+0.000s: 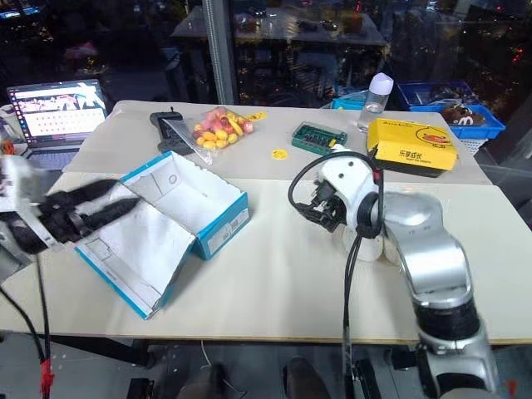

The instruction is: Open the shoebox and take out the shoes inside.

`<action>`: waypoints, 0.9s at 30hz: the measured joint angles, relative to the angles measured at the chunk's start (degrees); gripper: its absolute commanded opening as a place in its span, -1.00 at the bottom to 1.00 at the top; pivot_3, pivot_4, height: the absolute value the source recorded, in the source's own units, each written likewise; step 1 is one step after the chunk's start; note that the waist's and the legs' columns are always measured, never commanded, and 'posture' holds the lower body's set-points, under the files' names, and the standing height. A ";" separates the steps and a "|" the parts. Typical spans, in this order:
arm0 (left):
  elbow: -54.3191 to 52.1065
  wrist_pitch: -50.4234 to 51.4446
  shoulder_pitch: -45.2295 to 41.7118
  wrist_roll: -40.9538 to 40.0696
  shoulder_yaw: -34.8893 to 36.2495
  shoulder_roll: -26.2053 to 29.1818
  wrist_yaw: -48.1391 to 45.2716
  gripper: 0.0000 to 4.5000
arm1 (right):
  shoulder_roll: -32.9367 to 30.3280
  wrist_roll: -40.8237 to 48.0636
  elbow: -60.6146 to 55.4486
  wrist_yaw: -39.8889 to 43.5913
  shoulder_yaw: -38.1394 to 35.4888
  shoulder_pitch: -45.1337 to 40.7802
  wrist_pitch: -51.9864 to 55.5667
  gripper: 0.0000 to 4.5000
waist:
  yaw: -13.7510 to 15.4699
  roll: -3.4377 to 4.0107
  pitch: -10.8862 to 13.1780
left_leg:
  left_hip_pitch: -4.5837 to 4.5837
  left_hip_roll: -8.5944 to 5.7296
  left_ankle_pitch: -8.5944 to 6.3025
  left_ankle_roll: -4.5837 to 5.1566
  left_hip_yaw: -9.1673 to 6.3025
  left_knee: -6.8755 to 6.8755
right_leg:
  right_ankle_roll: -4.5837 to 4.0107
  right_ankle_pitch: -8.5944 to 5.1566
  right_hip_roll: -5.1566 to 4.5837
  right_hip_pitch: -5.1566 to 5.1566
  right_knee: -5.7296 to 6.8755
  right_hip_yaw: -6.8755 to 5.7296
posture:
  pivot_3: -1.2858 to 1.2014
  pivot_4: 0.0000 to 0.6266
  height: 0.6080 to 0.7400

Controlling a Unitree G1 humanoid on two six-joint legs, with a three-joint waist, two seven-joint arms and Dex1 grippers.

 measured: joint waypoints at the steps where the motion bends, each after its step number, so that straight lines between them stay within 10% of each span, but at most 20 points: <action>1: 0.62 -0.63 0.24 1.83 1.39 -2.55 4.33 0.68 | 1.58 -0.87 -0.03 -3.03 -1.27 1.43 -0.13 0.59 | 0.18 0.00 0.00 | 0.01 0.00 0.00 0.00 0.01 0.05 | 0.03 0.02 0.00 0.03 -0.01 0.01 | 0.03 -0.52 0.74; 12: 7.47 -12.86 6.44 14.80 2.99 -17.88 23.20 0.68 | 14.58 -7.83 4.40 -22.44 2.97 25.94 -19.69 0.59 | 0.37 -0.26 -0.16 | 0.21 0.00 -0.25 -0.40 0.02 0.10 | -0.39 0.11 -0.02 0.31 -0.17 -0.01 | 0.03 -0.52 0.74; 27: 11.48 -16.44 5.59 15.06 2.19 -18.32 20.43 0.68 | 15.04 -8.20 8.47 -25.44 2.40 26.38 -25.50 0.59 | 0.38 -0.30 -0.19 | 0.39 0.00 -0.27 -0.45 0.02 0.08 | -0.47 0.15 -0.03 0.45 -0.30 0.00 | 0.03 -0.52 0.74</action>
